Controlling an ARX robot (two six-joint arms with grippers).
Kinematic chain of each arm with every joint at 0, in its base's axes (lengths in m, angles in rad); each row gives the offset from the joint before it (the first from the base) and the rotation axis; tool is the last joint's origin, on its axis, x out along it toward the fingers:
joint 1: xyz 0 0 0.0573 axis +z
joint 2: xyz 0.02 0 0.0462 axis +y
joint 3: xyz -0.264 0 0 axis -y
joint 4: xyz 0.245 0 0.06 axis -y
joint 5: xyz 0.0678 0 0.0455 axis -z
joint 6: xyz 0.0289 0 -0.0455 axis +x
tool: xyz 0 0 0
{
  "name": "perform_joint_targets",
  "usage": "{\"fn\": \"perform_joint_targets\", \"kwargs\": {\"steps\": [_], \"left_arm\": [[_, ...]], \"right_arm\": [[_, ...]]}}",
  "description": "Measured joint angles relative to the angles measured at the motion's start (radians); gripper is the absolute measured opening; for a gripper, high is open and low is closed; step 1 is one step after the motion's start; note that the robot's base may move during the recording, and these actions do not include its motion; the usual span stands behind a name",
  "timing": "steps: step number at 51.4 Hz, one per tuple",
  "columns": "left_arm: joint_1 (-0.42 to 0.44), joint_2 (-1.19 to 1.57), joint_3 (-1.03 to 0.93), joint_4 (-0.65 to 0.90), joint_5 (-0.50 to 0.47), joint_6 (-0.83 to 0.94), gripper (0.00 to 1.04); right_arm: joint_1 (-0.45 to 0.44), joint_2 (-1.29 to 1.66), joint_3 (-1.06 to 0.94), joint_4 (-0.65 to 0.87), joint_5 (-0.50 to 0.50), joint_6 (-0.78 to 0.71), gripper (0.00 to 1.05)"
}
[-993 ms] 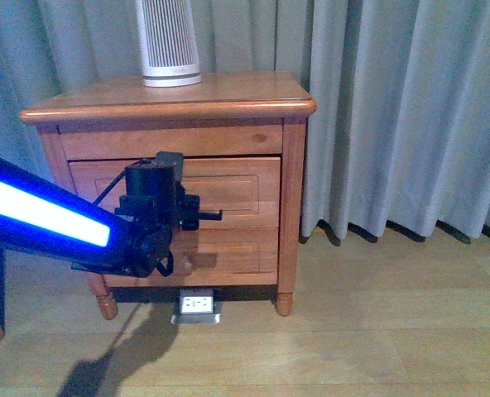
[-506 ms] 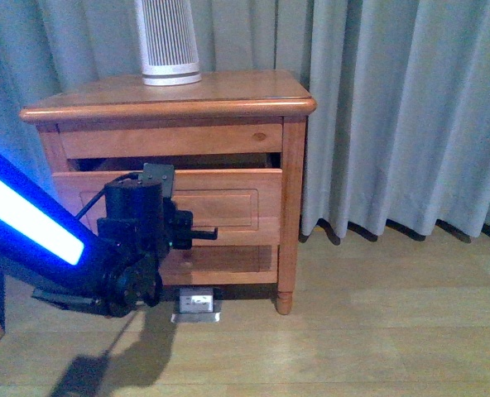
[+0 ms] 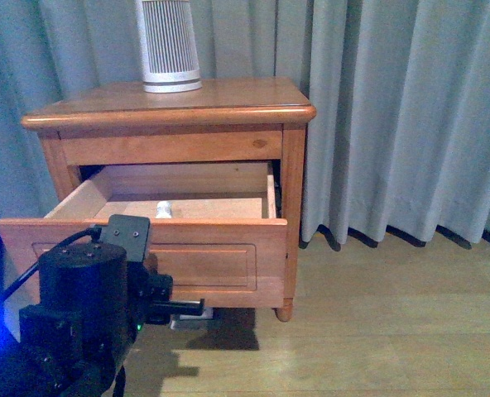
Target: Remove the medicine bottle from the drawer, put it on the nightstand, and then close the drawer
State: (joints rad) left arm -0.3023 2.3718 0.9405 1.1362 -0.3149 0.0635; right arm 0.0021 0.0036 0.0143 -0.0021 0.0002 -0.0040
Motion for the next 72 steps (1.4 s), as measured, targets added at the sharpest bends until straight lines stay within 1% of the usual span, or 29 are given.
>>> {"fn": "perform_joint_targets", "kwargs": {"steps": [6,8,10,15,16,19,22,25,26,28,30,33,38,49,55,61,65,68,70,72], "left_arm": [[-0.008,-0.021,-0.046,0.001,-0.002,-0.008,0.26],[-0.010,-0.028,-0.056,-0.007,-0.002,-0.014,0.27],[-0.010,-0.039,-0.068,-0.018,0.000,-0.021,0.35],[-0.010,-0.059,-0.114,-0.024,-0.016,-0.025,0.47],[-0.007,-0.063,-0.132,-0.024,-0.023,-0.025,0.53],[0.002,-0.082,-0.158,-0.034,-0.026,-0.026,0.63],[0.019,-0.149,-0.187,-0.052,-0.027,-0.024,0.77],[0.031,-0.231,-0.208,-0.083,-0.026,-0.021,0.88],[0.032,-0.246,-0.211,-0.089,-0.026,-0.020,0.90],[0.039,-0.311,-0.229,-0.117,-0.023,-0.016,0.96],[0.045,-0.365,-0.243,-0.143,-0.020,-0.010,0.99],[0.058,-0.499,-0.282,-0.210,-0.008,0.003,0.97],[0.072,-0.667,-0.327,-0.301,0.001,0.023,0.98],[0.102,-1.140,-0.449,-0.541,-0.007,0.055,0.98],[0.104,-1.403,-0.532,-0.695,-0.042,0.072,0.98],[0.098,-1.690,-0.612,-0.895,-0.109,0.068,0.98],[0.074,-1.854,-0.652,-1.019,-0.161,0.054,0.98],[0.036,-2.039,-0.698,-1.158,-0.232,0.037,0.98],[0.029,-2.118,-0.712,-1.233,-0.247,0.007,0.98],[0.027,-2.168,-0.737,-1.242,-0.259,-0.016,0.98]], "right_arm": [[0.000,0.000,0.000,0.000,0.000,0.000,0.98],[0.000,0.000,0.000,0.000,0.000,0.000,0.98],[0.000,0.000,0.000,0.000,0.000,0.000,0.98],[0.000,0.000,0.000,0.000,0.000,0.000,0.98],[0.000,0.000,0.000,0.000,0.000,0.000,0.98],[0.000,0.000,0.000,0.000,0.000,0.000,0.98],[0.000,0.000,0.000,0.000,0.000,0.000,0.98],[0.000,0.000,0.000,0.000,0.000,0.000,0.98],[0.000,0.000,0.000,0.000,0.000,0.000,0.98],[0.000,0.000,0.000,0.000,0.000,0.000,0.98],[0.000,0.000,0.000,0.000,0.000,0.000,0.98],[0.000,0.000,0.000,0.000,0.000,0.000,0.98],[0.000,0.000,0.000,0.000,0.000,0.000,0.98],[0.000,0.000,0.000,0.000,0.000,0.000,0.98],[0.000,0.000,0.000,0.000,0.000,0.000,0.98],[0.000,0.000,0.000,0.000,0.000,0.000,0.98],[0.000,0.000,0.000,0.000,0.000,0.000,0.98],[0.000,0.000,0.000,0.000,0.000,0.000,0.98],[0.000,0.000,0.000,0.000,0.000,0.000,0.98],[0.000,0.000,0.000,0.000,0.000,0.000,0.98]]}}
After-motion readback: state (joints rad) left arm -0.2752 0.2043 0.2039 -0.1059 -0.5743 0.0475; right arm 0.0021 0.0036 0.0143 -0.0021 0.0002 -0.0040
